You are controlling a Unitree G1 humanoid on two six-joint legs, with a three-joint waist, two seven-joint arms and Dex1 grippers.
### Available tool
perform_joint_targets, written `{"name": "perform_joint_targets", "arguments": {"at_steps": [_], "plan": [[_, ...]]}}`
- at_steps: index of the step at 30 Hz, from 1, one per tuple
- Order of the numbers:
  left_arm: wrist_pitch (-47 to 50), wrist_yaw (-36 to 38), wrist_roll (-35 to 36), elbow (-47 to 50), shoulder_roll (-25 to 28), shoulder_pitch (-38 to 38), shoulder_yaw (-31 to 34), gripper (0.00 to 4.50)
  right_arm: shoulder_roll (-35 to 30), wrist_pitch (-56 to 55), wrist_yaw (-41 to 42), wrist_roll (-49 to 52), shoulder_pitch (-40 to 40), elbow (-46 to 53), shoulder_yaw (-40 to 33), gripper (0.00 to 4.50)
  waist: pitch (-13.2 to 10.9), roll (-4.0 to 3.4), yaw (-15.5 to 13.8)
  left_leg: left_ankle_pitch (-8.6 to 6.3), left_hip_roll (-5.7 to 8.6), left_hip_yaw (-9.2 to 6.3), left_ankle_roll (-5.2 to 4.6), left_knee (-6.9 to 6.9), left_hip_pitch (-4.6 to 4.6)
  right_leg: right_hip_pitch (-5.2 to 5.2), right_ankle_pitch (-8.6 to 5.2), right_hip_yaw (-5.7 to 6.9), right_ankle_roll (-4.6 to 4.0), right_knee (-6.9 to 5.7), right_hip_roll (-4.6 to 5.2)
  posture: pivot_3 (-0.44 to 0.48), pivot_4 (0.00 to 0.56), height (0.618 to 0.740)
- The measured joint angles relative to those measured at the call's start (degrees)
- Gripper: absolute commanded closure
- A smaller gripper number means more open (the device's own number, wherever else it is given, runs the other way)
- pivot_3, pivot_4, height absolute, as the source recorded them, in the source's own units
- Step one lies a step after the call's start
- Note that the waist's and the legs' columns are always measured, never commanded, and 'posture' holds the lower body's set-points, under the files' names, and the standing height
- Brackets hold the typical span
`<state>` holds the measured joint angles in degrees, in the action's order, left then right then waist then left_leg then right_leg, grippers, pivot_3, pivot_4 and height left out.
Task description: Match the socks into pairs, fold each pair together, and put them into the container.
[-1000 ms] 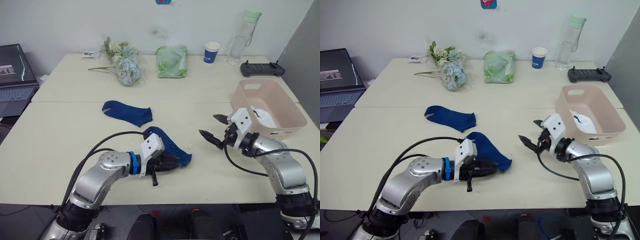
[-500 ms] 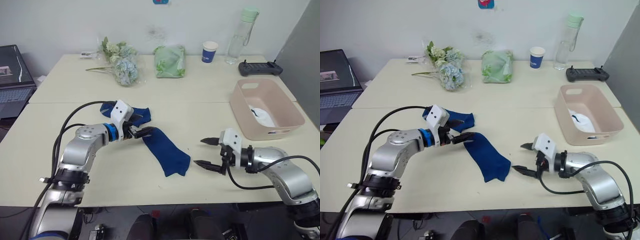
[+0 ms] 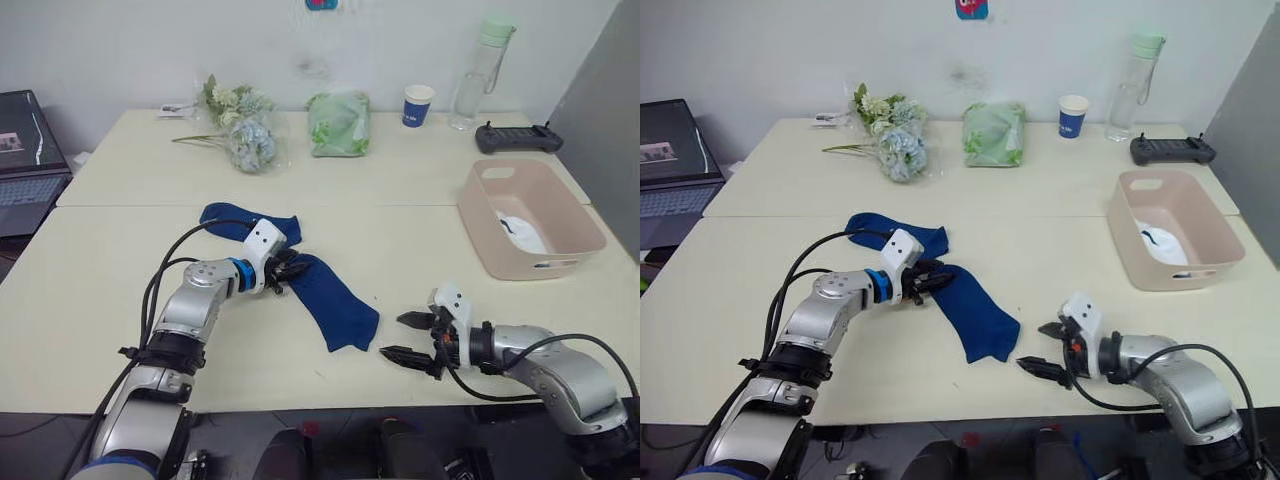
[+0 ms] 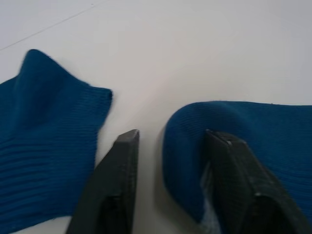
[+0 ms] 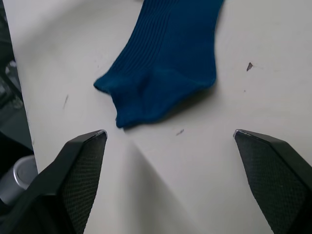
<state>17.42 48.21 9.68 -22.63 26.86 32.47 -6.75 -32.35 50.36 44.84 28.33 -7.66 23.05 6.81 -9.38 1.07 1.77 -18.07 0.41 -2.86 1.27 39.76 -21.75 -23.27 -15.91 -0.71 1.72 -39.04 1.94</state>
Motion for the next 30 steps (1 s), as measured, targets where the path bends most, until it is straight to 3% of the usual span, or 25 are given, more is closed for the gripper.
{"name": "perform_joint_targets", "arguments": {"at_steps": [3,11,15,19,25,30], "plan": [[0.35,0.72,0.07,1.06,0.08,-0.69,0.00,4.47,1.64,1.86,-1.24,0.03,-1.92,-1.17,0.76,1.69,0.00,0.00,0.03,0.00,-0.01,-0.03,0.00,-0.02,0.00,0.00,0.00,0.02,0.00,0.01,-0.02,0.000,0.150,0.740],[5.08,0.46,1.31,8.93,1.17,-5.31,1.49,4.50,6.31,5.35,-1.51,3.02,-3.82,-4.03,2.16,4.48,0.00,-0.01,0.05,-0.01,0.00,-0.04,-0.01,-0.03,-0.02,-0.01,0.00,-0.01,0.00,0.04,0.00,0.000,0.150,0.740],[10.58,-1.73,3.49,17.51,1.98,-11.19,3.79,4.50,5.37,5.40,-2.01,3.36,-4.89,-5.77,0.18,4.48,0.00,-0.01,-0.14,-0.01,-0.01,-0.05,0.00,-0.04,-0.05,-0.02,0.00,0.03,0.00,0.05,0.03,0.000,0.150,0.740],[18.78,-6.09,7.69,32.80,1.71,-22.48,7.74,4.50,-1.54,4.83,1.68,3.31,-6.69,-9.05,-1.28,4.48,0.00,-0.02,-0.12,-0.03,0.02,0.02,-0.05,-0.05,-0.08,-0.03,-0.01,-0.06,0.01,0.12,0.11,0.000,0.150,0.740],[25.16,-18.75,10.62,51.01,-7.43,-35.59,10.67,4.50,-8.06,2.80,10.28,3.25,-10.96,-13.45,0.07,4.48,0.00,-0.02,-0.30,-0.08,0.02,0.06,-0.12,-0.04,-0.05,0.03,-0.01,-0.07,0.01,0.13,0.13,0.000,0.150,0.740],[24.31,-27.02,8.89,56.48,-13.23,-42.31,8.87,4.50,-9.74,2.53,15.04,2.21,-14.81,-15.96,3.50,4.48,0.00,-0.02,-0.46,-0.08,-0.01,0.02,-0.14,-0.03,-0.04,0.04,0.00,0.01,0.00,0.08,0.11,0.000,0.150,0.740]]}}
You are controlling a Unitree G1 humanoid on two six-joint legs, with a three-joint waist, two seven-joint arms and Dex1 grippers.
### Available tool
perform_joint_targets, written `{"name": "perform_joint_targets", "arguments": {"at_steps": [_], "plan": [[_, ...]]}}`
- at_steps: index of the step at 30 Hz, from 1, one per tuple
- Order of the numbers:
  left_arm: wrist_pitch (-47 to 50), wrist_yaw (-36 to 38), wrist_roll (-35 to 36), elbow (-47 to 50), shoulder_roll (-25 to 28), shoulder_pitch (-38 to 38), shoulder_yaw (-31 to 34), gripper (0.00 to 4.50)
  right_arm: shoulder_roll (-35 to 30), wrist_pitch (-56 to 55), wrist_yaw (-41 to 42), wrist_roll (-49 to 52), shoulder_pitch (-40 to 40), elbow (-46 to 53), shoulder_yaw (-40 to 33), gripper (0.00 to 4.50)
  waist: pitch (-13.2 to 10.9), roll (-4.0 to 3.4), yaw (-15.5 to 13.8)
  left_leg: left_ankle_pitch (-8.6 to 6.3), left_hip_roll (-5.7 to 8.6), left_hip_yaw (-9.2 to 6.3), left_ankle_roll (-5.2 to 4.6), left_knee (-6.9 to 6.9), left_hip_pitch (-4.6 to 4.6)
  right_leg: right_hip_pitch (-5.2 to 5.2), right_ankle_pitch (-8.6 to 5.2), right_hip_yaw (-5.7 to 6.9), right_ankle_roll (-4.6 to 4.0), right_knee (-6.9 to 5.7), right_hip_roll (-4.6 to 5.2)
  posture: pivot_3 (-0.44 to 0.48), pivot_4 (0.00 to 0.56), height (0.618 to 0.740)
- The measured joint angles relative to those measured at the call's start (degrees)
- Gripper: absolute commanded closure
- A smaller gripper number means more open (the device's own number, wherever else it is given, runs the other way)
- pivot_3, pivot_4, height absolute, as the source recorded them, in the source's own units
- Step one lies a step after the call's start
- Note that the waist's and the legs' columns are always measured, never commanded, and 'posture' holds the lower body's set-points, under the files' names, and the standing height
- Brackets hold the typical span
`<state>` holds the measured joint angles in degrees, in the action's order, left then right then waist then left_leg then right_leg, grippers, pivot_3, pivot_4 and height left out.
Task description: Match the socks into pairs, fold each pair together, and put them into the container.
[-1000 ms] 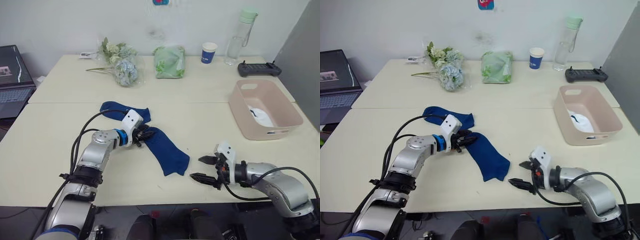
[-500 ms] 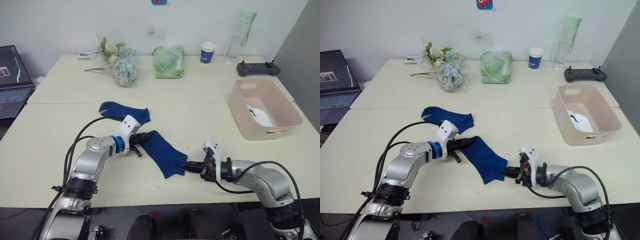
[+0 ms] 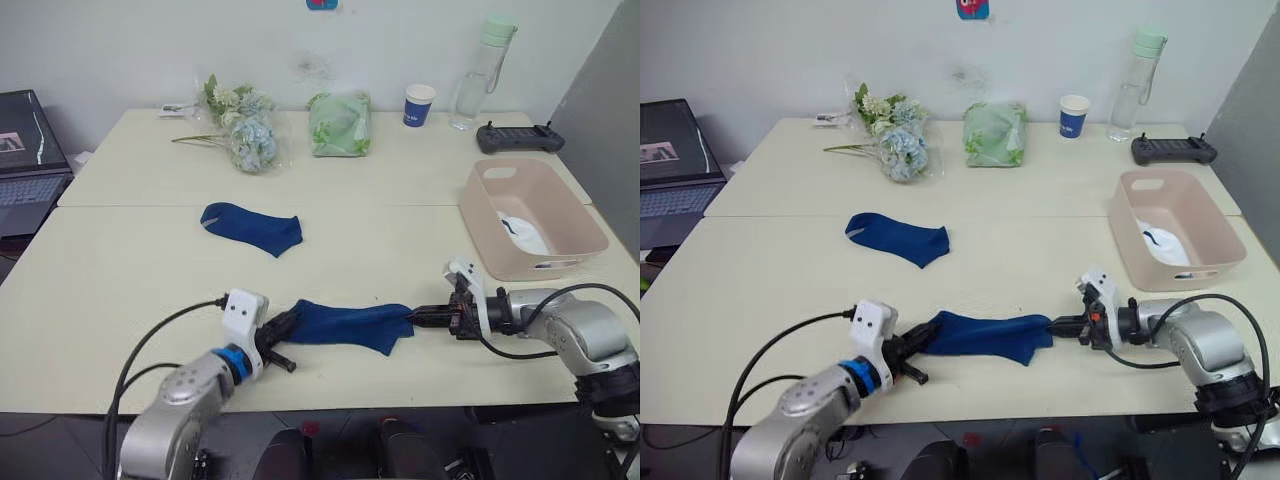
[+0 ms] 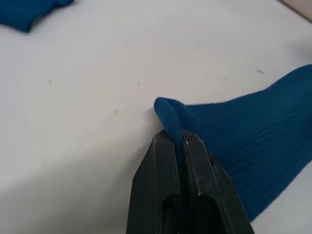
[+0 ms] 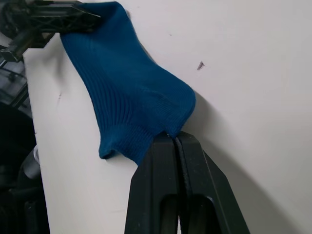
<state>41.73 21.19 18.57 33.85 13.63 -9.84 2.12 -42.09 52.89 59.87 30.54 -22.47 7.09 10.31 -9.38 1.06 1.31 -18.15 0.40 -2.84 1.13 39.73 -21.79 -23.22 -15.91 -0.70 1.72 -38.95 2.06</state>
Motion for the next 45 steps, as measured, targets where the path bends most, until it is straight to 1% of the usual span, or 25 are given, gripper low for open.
{"name": "perform_joint_targets", "arguments": {"at_steps": [2,3,4,5,6,8,9,10,11,13,15,17,19,21,25,27,28,30,31,32,33,34,35,42,45], "plan": [[-1.07,-3.14,-0.89,0.51,-2.49,-0.70,-0.59,4.50,0.45,-0.33,0.69,-0.39,-1.09,-0.78,1.53,4.48,0.00,0.00,-0.12,0.00,0.02,0.02,0.00,0.01,-0.01,0.01,0.00,-0.02,0.00,0.02,0.01,0.000,0.150,0.740],[-1.45,-4.31,-1.20,0.50,-3.25,-1.07,-0.71,4.26,0.62,-1.00,0.85,-0.76,-1.21,-1.11,1.84,4.50,0.00,0.00,-0.19,0.00,0.02,0.02,0.00,0.00,-0.02,0.01,0.00,-0.02,0.00,0.05,0.01,0.000,0.150,0.740],[-2.26,-5.44,-1.60,0.51,-3.99,-1.50,-0.74,4.00,0.65,-1.94,1.00,-1.37,-1.21,-1.64,2.10,4.29,0.00,0.00,-0.27,0.00,0.02,0.03,0.00,0.00,-0.03,0.00,0.00,-0.02,0.00,0.06,0.01,0.000,0.150,0.740],[-2.61,-5.90,-1.75,0.53,-4.35,-1.72,-0.71,3.79,0.65,-2.57,1.02,-1.75,-1.21,-2.09,2.10,4.06,0.00,0.00,-0.33,0.00,0.02,0.03,0.00,0.00,-0.03,0.00,0.00,-0.02,0.00,0.07,0.01,0.000,0.150,0.740],[-3.22,-6.51,-1.81,0.65,-4.66,-2.36,-0.65,3.46,0.47,-3.74,1.01,-2.44,-1.19,-3.00,2.04,3.80,0.00,0.00,-0.41,0.00,0.02,0.04,0.00,0.00,-0.03,0.00,0.00,-0.04,0.00,0.07,0.01,0.000,0.150,0.740],[-3.54,-6.54,-1.67,0.91,-4.54,-3.18,-0.52,2.96,-0.04,-4.64,1.02,-2.86,-1.03,-3.47,1.94,3.26,0.00,0.00,-0.41,0.00,0.02,0.05,0.00,0.00,-0.03,0.00,0.00,-0.04,0.00,0.07,0.01,0.000,0.150,0.740],[-3.69,-6.20,-1.31,1.32,-4.14,-3.90,-0.32,2.88,-0.60,-5.17,1.02,-2.95,-0.63,-3.53,1.53,3.18,0.00,0.00,-0.46,0.00,0.02,0.04,0.00,-0.01,-0.03,0.00,0.00,-0.03,0.00,0.08,0.01,0.000,0.150,0.740],[-4.08,-4.46,0.02,1.44,-2.79,-4.86,0.73,2.44,-1.64,-5.47,0.94,-2.88,0.47,-3.23,0.03,2.70,0.00,0.00,-0.57,0.00,0.01,0.04,0.00,-0.01,-0.03,0.00,-0.01,-0.02,0.00,0.08,0.01,0.000,0.150,0.740],[-4.65,-2.49,1.31,1.34,-1.11,-5.60,2.06,2.15,-2.66,-5.38,0.73,-2.77,1.65,-2.77,-1.28,2.38,0.00,0.00,-0.70,0.00,0.01,0.04,0.00,-0.02,-0.03,0.00,-0.01,-0.02,-0.01,0.08,0.00,0.000,0.150,0.740],[-5.49,2.84,4.20,0.83,3.88,-6.36,5.34,1.52,-3.69,-4.55,-0.27,-2.42,3.98,-1.19,-3.67,1.73,0.00,0.00,-0.77,0.00,0.00,0.05,0.00,-0.03,0.00,-0.01,-0.01,-0.03,-0.02,0.08,-0.02,0.000,0.150,0.740],[-5.81,8.70,7.37,-1.30,9.04,-5.23,7.61,0.90,-3.53,-2.99,-1.49,-1.62,6.39,1.64,-5.19,1.73,0.02,-0.03,-0.88,0.00,0.00,0.06,0.00,-0.03,0.01,0.00,-0.01,-0.02,-0.02,0.08,-0.02,0.000,0.150,0.740],[-6.19,13.94,8.57,-6.07,14.39,-1.86,8.70,0.90,-2.00,-1.51,-3.27,-0.20,8.61,4.60,-6.05,1.73,0.03,-0.05,-0.99,0.00,0.02,0.04,0.00,-0.02,0.01,0.01,-0.02,0.02,-0.01,0.06,-0.06,0.000,0.150,0.740],[-7.36,17.82,8.44,-11.92,18.22,2.54,9.07,0.90,-0.29,-0.64,-5.29,0.30,10.45,6.73,-6.73,1.73,0.03,-0.05,-1.07,0.00,0.05,0.07,0.00,-0.01,0.00,0.01,-0.02,0.01,0.00,0.08,-0.09,0.000,0.150,0.740],[-8.48,21.10,7.95,-18.72,20.34,8.64,7.90,0.90,0.97,-0.31,-7.65,0.38,11.92,8.63,-7.51,1.73,0.03,-0.04,-1.12,0.00,0.06,0.07,0.00,0.00,-0.01,0.02,-0.02,0.03,0.00,0.08,-0.10,0.000,0.150,0.740],[-9.63,24.10,7.18,-25.31,19.80,17.64,3.61,0.90,3.31,0.25,-11.41,0.38,14.51,12.38,-8.19,1.73,0.06,0.00,-1.14,0.00,0.01,0.03,0.01,-0.02,-0.01,0.02,-0.02,0.03,0.00,0.11,-0.08,0.000,0.150,0.740],[-9.35,24.70,7.14,-26.32,19.01,20.48,1.72,0.86,4.45,0.14,-12.83,0.36,15.59,13.60,-8.35,2.10,0.06,0.00,-0.97,0.00,0.00,0.04,0.01,-0.03,0.01,0.01,-0.02,-0.02,0.00,0.09,-0.08,0.000,0.150,0.740],[-8.91,24.79,7.46,-26.34,18.47,21.48,1.12,0.86,4.76,0.14,-13.55,0.36,15.88,13.85,-8.41,2.28,0.06,0.00,-0.83,0.00,-0.01,0.04,0.01,-0.03,0.01,0.00,-0.02,-0.03,0.00,0.07,-0.08,0.000,0.150,0.740],[-7.53,25.00,8.23,-26.15,18.25,22.23,0.38,0.86,5.06,0.17,-14.39,0.35,16.22,14.00,-8.50,2.94,0.06,0.00,-0.64,0.00,-0.03,0.03,0.01,-0.05,0.02,-0.01,-0.02,-0.03,0.00,0.06,-0.08,0.000,0.150,0.740],[-6.83,25.21,8.32,-26.13,18.40,22.24,0.31,1.15,5.08,0.19,-14.84,0.34,16.28,14.00,-8.51,3.39,0.06,0.00,-0.54,0.00,-0.03,0.02,0.00,-0.05,0.02,-0.01,-0.02,-0.02,0.00,0.05,-0.09,0.000,0.150,0.740],[-6.52,25.58,8.18,-26.13,18.97,22.22,0.01,1.25,5.09,0.28,-15.02,0.33,16.33,14.00,-8.51,3.67,0.06,0.00,-0.50,0.00,-0.03,0.01,0.01,-0.05,0.02,-0.02,-0.02,-0.01,0.00,0.05,-0.09,0.000,0.150,0.740],[-6.21,25.93,7.73,-26.11,20.20,22.15,-0.75,1.50,5.27,0.41,-15.12,0.35,16.39,14.00,-8.47,4.07,0.06,0.00,-0.49,0.00,-0.03,0.01,0.00,-0.05,0.02,-0.02,-0.02,-0.01,0.00,0.05,-0.09,0.000,0.150,0.740],[-5.96,26.33,6.75,-26.12,21.97,21.86,-1.87,1.75,5.81,0.55,-15.25,0.39,16.49,13.99,-8.42,4.36,0.06,0.00,-0.39,0.00,-0.03,0.01,0.00,-0.06,0.02,-0.02,-0.02,-0.01,0.00,0.05,-0.09,0.000,0.150,0.740],[-5.87,26.90,5.93,-26.17,23.18,21.48,-2.50,2.08,6.31,0.71,-15.35,0.48,16.59,13.98,-8.33,4.50,0.06,-0.01,-0.33,0.00,-0.02,0.02,0.00,-0.06,0.02,-0.02,-0.02,-0.03,0.00,0.05,-0.09,0.000,0.150,0.740],[-5.94,28.11,5.70,-24.75,23.83,19.16,-2.87,4.38,6.38,0.82,-15.14,0.66,16.21,13.69,-8.00,4.50,0.05,-0.01,-0.36,0.00,-0.02,0.00,0.00,-0.05,0.00,-0.02,-0.02,-0.01,0.00,0.07,-0.07,0.000,0.150,0.740],[-5.31,28.21,6.99,-21.10,23.64,16.61,-2.92,4.44,5.86,0.71,-14.89,0.60,14.72,11.95,-8.44,4.50,0.05,-0.01,-0.29,0.00,-0.01,0.01,0.00,-0.05,0.01,-0.02,-0.02,-0.03,0.00,0.06,-0.05,0.000,0.150,0.740]]}}
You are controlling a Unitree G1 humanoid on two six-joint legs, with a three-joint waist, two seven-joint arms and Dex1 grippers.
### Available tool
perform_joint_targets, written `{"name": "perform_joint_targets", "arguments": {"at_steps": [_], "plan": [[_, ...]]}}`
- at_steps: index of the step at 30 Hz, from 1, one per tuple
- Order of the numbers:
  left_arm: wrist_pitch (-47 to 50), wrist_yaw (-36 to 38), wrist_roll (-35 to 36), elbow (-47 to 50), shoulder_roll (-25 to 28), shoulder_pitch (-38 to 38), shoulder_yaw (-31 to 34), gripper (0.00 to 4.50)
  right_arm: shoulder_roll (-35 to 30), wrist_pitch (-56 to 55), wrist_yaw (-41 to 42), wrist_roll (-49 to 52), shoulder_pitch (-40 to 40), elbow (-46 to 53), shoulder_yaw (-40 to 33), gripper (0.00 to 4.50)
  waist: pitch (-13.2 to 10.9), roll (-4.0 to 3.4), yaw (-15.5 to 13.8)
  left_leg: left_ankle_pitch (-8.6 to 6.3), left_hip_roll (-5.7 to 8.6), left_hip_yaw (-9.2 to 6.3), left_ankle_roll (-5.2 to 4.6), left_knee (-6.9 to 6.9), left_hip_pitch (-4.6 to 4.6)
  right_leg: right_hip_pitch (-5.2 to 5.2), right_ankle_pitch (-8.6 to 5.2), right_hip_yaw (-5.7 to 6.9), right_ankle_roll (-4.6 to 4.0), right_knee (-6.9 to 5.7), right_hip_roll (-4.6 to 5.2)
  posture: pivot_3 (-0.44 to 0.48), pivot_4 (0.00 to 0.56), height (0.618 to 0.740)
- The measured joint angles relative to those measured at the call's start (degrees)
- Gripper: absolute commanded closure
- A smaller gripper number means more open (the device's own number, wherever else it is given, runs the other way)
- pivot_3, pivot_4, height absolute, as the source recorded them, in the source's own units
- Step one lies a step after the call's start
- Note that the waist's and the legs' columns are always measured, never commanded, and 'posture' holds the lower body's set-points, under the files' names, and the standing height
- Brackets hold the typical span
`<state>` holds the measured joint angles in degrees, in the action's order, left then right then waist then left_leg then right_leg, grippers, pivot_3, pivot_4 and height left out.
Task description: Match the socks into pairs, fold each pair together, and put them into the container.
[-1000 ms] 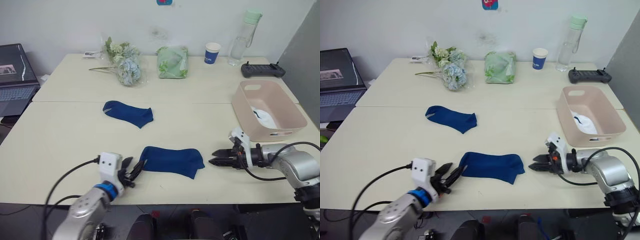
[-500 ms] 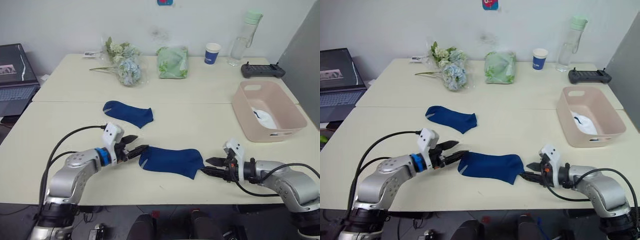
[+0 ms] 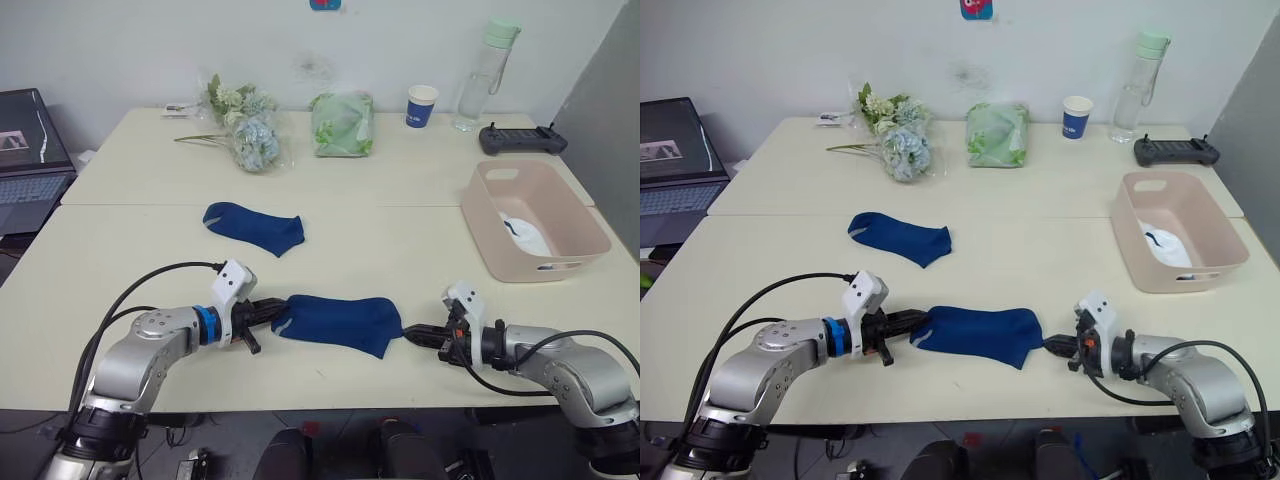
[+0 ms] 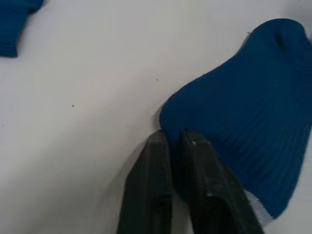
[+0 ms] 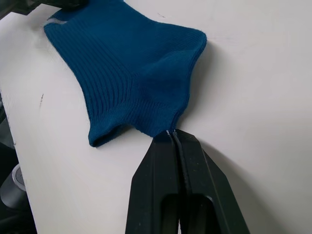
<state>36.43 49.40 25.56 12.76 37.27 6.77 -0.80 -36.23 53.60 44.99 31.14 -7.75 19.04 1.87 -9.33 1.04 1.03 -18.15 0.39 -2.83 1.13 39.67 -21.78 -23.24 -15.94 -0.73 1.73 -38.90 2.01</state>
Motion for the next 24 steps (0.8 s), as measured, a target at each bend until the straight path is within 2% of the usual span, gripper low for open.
{"name": "perform_joint_targets", "arguments": {"at_steps": [7,14,16,19,24], "plan": [[3.49,-3.85,1.40,6.75,-2.37,-4.13,-0.10,4.44,-4.85,-0.54,3.14,0.11,-2.33,-2.64,-1.17,4.50,0.00,0.00,-0.07,0.00,0.02,0.01,-0.01,0.00,-0.02,0.01,0.00,0.00,0.00,0.03,0.03,0.000,0.150,0.740],[2.85,-9.90,0.14,8.05,-8.62,-3.98,-2.28,4.44,-9.51,-2.03,6.39,-0.75,-2.19,-4.75,-1.19,4.50,0.00,-0.01,-0.44,0.00,0.01,0.03,-0.01,0.02,-0.01,0.02,0.00,0.00,0.00,0.01,0.01,0.000,0.150,0.740],[2.22,-10.60,-0.59,7.86,-8.69,-3.87,-2.30,4.04,-9.50,-2.18,6.41,-0.78,-1.98,-4.81,-1.18,4.50,0.00,-0.01,-0.41,0.00,0.01,0.04,-0.01,0.01,0.00,0.02,0.00,-0.03,0.00,0.01,0.01,0.000,0.150,0.740],[0.35,-11.31,-2.18,6.63,-8.52,-3.87,-2.30,3.28,-9.50,-2.86,6.50,-0.81,-1.76,-4.80,-1.05,3.89,0.00,-0.01,-0.48,0.00,0.03,0.04,-0.01,0.02,-0.01,0.02,0.00,-0.03,0.00,0.02,0.01,0.000,0.150,0.740],[-0.88,-10.97,-2.28,5.15,-8.17,-3.61,-1.97,1.64,-9.51,-4.71,6.09,-1.05,-1.66,-4.80,-1.35,2.14,0.00,-0.01,-0.59,0.00,0.03,0.04,-0.01,0.02,-0.01,0.02,0.00,-0.02,0.00,0.03,0.02,0.000,0.150,0.740]]}}
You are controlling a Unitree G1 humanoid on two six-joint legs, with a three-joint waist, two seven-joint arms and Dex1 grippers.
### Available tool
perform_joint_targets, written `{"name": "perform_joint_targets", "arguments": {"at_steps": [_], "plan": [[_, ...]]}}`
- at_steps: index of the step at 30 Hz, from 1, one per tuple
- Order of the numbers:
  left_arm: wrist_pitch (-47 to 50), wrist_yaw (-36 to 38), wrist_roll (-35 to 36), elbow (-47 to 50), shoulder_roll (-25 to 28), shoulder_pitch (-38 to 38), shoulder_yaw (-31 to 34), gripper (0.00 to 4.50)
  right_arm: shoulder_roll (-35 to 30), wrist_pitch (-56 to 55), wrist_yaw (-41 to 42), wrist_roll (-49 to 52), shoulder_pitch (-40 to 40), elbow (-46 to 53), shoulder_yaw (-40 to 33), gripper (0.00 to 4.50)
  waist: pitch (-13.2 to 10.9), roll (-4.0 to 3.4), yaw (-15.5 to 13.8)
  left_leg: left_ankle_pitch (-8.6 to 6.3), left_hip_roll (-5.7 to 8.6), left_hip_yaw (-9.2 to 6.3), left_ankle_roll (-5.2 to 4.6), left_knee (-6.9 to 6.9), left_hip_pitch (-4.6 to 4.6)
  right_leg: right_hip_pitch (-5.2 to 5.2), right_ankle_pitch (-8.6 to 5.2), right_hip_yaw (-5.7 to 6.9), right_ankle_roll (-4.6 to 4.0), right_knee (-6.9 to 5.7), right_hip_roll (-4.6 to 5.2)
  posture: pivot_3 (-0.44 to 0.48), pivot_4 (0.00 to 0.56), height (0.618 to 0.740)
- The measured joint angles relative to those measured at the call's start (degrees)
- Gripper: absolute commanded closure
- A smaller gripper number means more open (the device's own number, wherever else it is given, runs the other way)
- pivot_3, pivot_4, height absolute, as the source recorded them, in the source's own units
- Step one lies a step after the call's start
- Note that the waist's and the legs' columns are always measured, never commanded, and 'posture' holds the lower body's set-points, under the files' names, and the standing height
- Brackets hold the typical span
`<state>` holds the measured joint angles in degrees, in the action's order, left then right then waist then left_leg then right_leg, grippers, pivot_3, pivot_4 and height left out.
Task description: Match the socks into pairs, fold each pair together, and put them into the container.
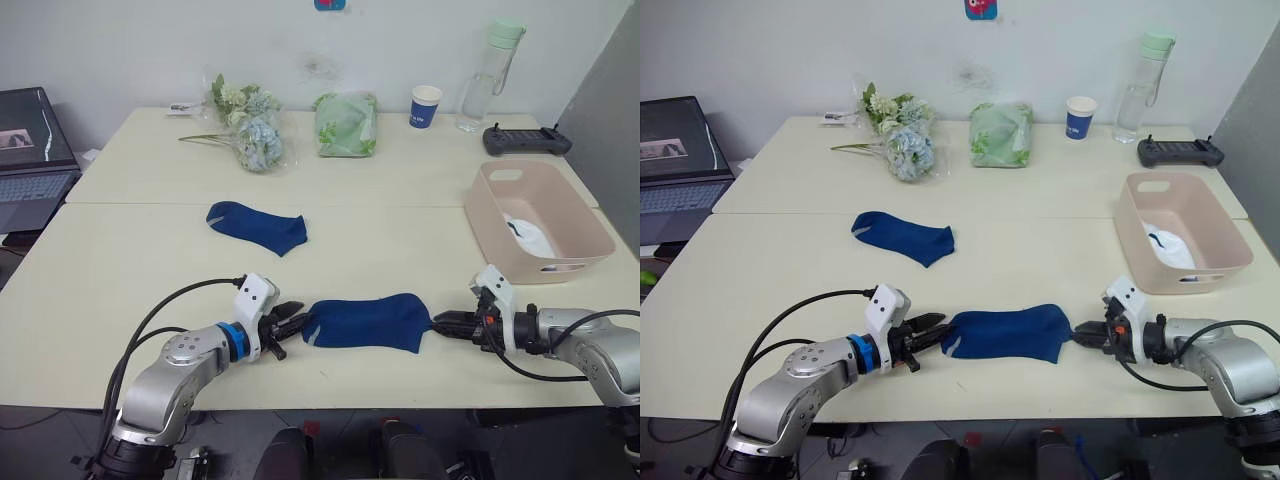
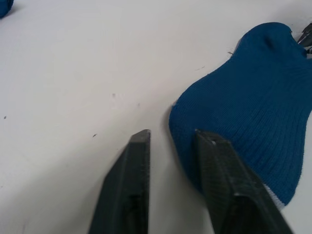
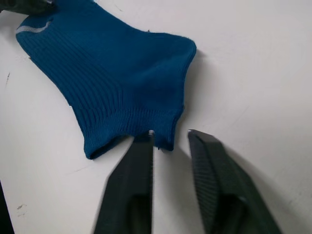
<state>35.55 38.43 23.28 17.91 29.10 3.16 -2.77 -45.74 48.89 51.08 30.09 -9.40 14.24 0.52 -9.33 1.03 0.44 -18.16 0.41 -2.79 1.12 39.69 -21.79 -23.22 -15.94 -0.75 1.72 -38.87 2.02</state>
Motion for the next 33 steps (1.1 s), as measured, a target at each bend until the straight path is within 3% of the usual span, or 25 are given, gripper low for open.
{"name": "perform_joint_targets", "arguments": {"at_steps": [4,5,10,17,23,28,31,33], "plan": [[-1.54,1.79,1.12,-0.50,1.67,1.34,3.29,0.41,-1.42,-2.96,0.25,-0.46,0.16,-0.02,-2.71,0.80,0.00,0.00,-0.02,0.00,0.00,0.00,0.00,0.00,-0.01,-0.01,0.00,0.01,0.00,0.00,0.00,0.000,0.150,0.740],[-2.81,2.78,1.17,-0.57,3.16,1.74,4.50,0.03,-3.06,-5.26,1.33,-1.43,0.38,-0.01,-3.13,0.74,0.00,0.00,-0.02,0.00,0.00,0.01,0.00,-0.01,0.00,-0.01,0.00,0.01,0.00,0.01,0.00,0.000,0.150,0.740],[-15.98,12.32,-0.89,-3.27,9.72,1.83,6.97,0.03,-6.29,-19.43,7.65,-5.89,1.68,0.90,-3.59,0.74,-0.01,-0.02,0.04,0.00,-0.02,0.05,0.01,-0.03,0.02,-0.01,0.00,0.01,0.00,0.02,-0.02,0.000,0.150,0.740],[-35.35,26.35,-7.00,-2.94,14.50,-1.01,0.11,0.03,-5.60,-34.59,16.66,-9.58,5.34,8.08,3.51,0.74,-0.01,-0.02,-0.21,0.00,-0.01,0.05,0.00,0.00,0.01,0.03,0.00,0.01,0.00,0.09,0.02,0.000,0.150,0.740],[-47.77,26.96,-16.99,-8.66,13.18,1.98,-6.84,0.03,-2.84,-44.87,17.54,-19.61,3.72,2.49,12.25,0.74,-0.01,-0.02,-0.19,0.00,0.00,0.11,0.00,0.00,0.04,0.02,0.00,-0.01,0.00,0.03,-0.08,0.000,0.150,0.740],[-54.55,24.68,-21.68,-13.73,11.18,3.86,-9.72,0.03,-1.26,-47.30,17.56,-23.21,0.67,-2.56,14.73,0.74,-0.01,-0.02,-0.24,0.00,-0.01,0.08,0.00,0.01,0.04,0.01,0.00,0.01,0.00,0.03,-0.07,0.000,0.150,0.740],[-56.31,24.48,-22.30,-14.78,11.14,4.44,-10.75,0.94,-1.26,-47.89,17.66,-23.86,-0.57,-4.65,14.75,0.74,-0.01,-0.03,-0.27,0.00,0.00,0.09,0.00,0.01,0.04,0.03,0.00,0.00,0.00,0.04,-0.06,0.000,0.150,0.740],[-57.00,24.39,-22.44,-15.49,11.14,4.45,-11.23,1.59,-1.23,-48.43,17.77,-23.80,-0.82,-5.32,14.75,1.12,0.00,-0.03,-0.27,0.00,0.00,0.08,-0.01,0.01,0.07,0.05,0.00,0.00,0.00,0.02,-0.06,0.000,0.150,0.740]]}}
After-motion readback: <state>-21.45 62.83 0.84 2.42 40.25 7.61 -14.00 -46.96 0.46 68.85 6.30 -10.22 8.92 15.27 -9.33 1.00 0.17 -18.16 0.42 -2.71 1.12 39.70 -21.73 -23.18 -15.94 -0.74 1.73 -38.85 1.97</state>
